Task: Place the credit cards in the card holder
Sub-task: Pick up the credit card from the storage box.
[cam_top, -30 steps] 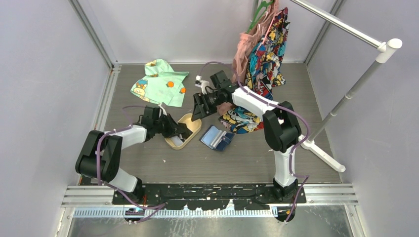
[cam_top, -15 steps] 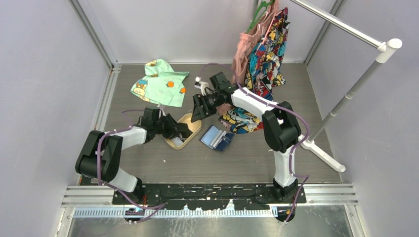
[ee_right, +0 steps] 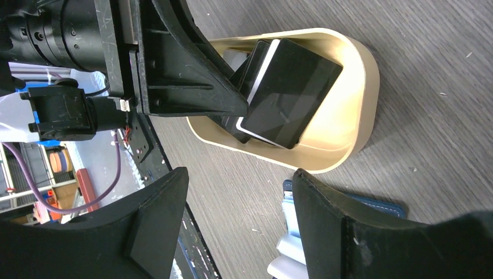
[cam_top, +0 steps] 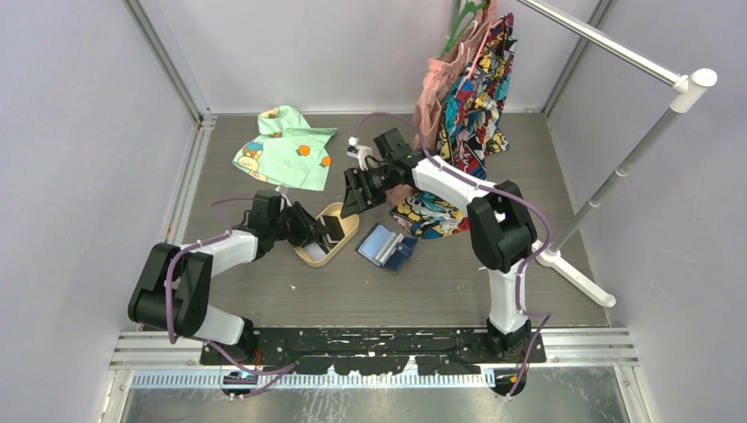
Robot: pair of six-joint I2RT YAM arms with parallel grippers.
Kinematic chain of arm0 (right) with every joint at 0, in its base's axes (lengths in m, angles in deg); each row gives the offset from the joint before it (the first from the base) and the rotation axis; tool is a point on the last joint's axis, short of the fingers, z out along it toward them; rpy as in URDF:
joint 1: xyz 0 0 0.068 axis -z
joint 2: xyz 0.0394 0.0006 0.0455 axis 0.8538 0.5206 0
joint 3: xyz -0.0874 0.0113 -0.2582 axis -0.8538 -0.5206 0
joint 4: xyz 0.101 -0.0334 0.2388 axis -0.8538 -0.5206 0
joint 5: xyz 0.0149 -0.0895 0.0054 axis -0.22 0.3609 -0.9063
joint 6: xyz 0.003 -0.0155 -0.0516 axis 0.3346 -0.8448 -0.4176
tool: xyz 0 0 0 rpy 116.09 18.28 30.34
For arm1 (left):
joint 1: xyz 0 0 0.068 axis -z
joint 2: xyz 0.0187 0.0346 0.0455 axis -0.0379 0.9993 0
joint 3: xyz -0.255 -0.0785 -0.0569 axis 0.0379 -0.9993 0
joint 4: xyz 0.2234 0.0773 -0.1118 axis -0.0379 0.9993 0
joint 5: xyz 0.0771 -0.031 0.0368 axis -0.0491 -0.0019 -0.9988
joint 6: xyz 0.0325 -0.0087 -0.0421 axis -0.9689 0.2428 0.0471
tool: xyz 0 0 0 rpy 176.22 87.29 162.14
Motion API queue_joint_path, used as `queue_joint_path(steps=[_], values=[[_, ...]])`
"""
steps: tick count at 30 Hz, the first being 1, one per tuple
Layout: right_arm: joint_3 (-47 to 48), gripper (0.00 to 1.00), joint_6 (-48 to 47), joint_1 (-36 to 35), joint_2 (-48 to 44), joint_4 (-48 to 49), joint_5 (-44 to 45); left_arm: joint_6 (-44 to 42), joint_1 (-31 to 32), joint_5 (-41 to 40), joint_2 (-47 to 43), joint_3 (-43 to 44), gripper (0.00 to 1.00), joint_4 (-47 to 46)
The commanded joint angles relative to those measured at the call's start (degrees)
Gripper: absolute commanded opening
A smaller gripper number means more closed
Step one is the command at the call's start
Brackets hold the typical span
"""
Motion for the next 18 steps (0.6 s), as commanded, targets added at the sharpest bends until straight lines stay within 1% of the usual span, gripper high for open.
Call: queue_joint_path(steps=[1,6,10,18], values=[[0.2,0.71,0.2,-0.3,-3.3,2.1,-1.3,0.7,-0.1,-0.2,-2.5,-1.0,0.26,-0.8],[0.2,0.71,0.1,-0.2,-3.4,2.0,-1.2,0.6,-0.1,-0.4,-2.3,-1.2,0.24,-0.2],[0.1,0.71,0.1,-0.3,-3.4,2.0,-1.2,-0.2,-0.1,-1.2,-3.6,-1.0,0.23,2.0],[0.1,0.71,0.0,-0.3,-3.3,2.0,-1.4,-1.0,-0.2,-1.1,-4.8,-1.8,0.22,3.5]])
